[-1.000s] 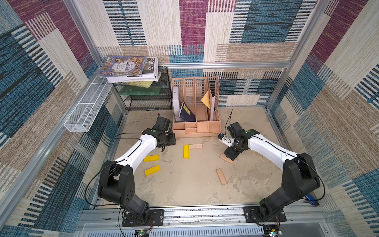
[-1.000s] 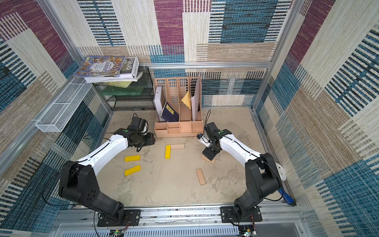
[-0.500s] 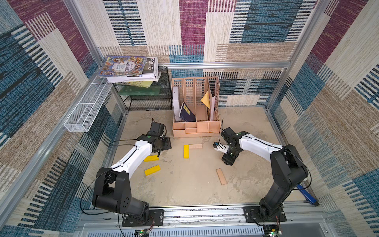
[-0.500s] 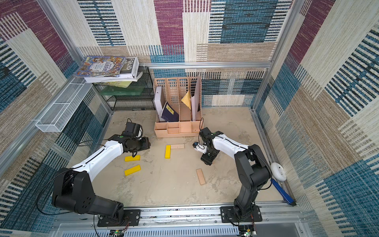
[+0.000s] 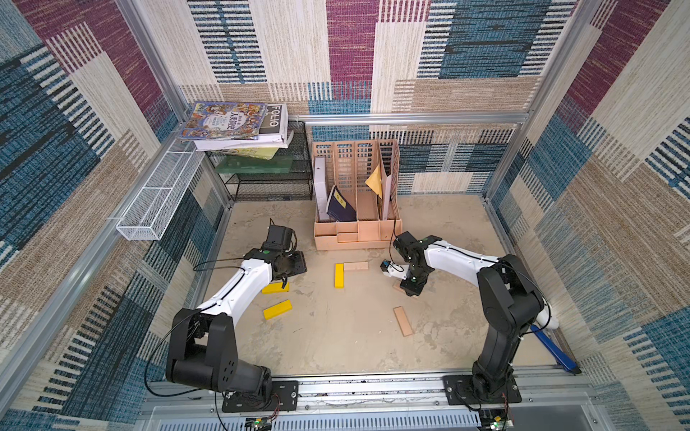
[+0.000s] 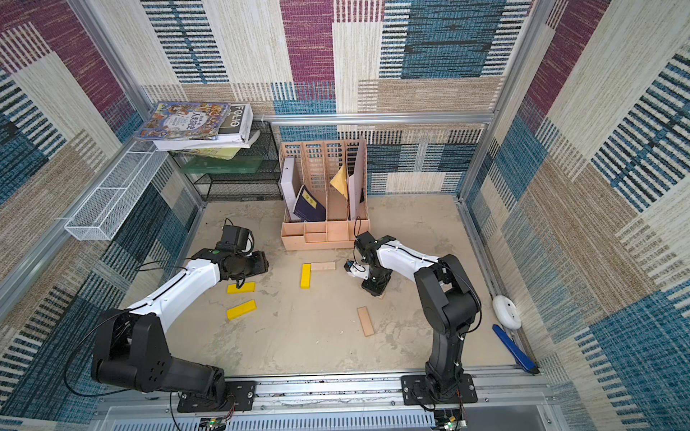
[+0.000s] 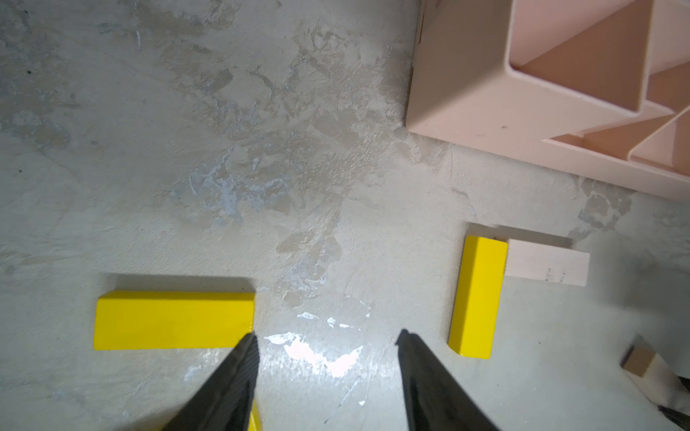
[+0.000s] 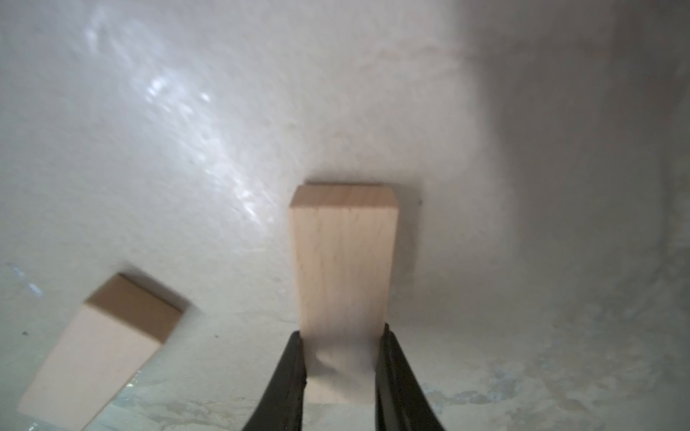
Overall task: Assemble the number 6 with building blocks
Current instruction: Pick up the building block from the center of the board, then assemble the building block at the center of the board.
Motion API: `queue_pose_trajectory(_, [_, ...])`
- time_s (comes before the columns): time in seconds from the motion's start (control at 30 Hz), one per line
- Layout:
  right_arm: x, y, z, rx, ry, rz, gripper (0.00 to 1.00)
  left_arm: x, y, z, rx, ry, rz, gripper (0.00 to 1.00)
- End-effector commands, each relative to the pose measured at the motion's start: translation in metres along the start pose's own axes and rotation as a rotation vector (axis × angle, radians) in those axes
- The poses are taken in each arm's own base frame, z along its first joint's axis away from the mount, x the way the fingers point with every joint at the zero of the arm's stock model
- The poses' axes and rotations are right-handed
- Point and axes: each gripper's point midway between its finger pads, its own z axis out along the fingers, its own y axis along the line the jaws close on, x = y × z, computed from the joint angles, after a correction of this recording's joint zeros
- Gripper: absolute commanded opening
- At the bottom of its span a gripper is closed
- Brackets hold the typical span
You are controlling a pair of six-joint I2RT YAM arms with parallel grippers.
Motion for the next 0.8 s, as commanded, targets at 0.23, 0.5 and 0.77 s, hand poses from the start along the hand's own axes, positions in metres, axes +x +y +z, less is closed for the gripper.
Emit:
queue_pose_trajectory(0.23, [-0.098, 0.022, -0.027, 0.141, -0.151, -0.35, 0.21, -0.004, 0.007, -0.004, -0.014, -0.031, 0.0, 0.63])
queue_pose_trajectory(0.5, [-0.12, 0.043, -0.015, 0.126, -0.15, -0.471, 0.24, 0.001, 0.013, -0.005, -0.025, -0.027, -0.013, 0.63])
queue_pose_trajectory(0.77, [-0.13, 0.053, -0.012, 0.1, -0.165, -0.516, 0.26, 0.002, 0.012, -0.002, -0.021, -0.02, -0.014, 0.63])
